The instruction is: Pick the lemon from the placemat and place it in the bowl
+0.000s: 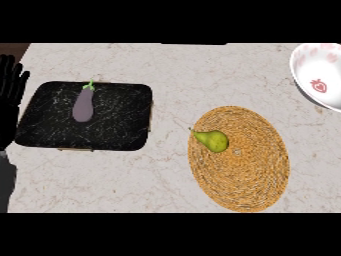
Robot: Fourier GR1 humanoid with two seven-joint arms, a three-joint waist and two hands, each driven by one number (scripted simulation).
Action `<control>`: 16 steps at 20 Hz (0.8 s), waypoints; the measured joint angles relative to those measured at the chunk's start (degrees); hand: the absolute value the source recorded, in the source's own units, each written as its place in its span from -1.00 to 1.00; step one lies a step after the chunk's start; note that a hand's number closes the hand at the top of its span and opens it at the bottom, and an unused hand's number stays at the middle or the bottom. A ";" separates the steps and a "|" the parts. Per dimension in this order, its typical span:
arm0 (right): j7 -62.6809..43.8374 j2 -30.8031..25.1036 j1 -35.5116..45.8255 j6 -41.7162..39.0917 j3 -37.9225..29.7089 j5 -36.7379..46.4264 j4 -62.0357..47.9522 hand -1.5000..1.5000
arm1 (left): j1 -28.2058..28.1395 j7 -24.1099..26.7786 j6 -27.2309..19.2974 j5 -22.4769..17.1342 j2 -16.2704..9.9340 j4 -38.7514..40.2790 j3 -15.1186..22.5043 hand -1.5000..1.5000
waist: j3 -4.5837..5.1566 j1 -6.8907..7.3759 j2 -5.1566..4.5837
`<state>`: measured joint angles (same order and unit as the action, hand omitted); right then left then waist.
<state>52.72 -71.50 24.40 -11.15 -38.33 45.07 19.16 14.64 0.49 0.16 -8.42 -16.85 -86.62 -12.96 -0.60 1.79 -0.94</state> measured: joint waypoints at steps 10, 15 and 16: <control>-2.89 -1.99 11.62 -9.76 1.62 -3.34 -2.48 1.00 | 3.17 -0.92 -0.62 1.02 0.33 1.53 1.17 0.00 | 0.32 1.34 0.02; -7.13 -0.27 18.30 -13.02 5.48 -2.24 -1.76 1.00 | 3.79 -0.47 -0.75 1.47 0.88 2.30 1.76 0.00 | 0.43 1.78 -0.02; -7.85 0.42 19.52 -13.25 6.24 -1.96 -1.68 1.00 | 3.75 -0.41 -0.66 1.50 0.84 2.32 1.79 0.00 | 0.43 1.94 -0.04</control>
<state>44.87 -71.08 43.92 -24.40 -32.09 43.11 17.48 18.39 0.09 -0.50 -6.93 -16.01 -84.31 -11.17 -0.17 3.74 -0.98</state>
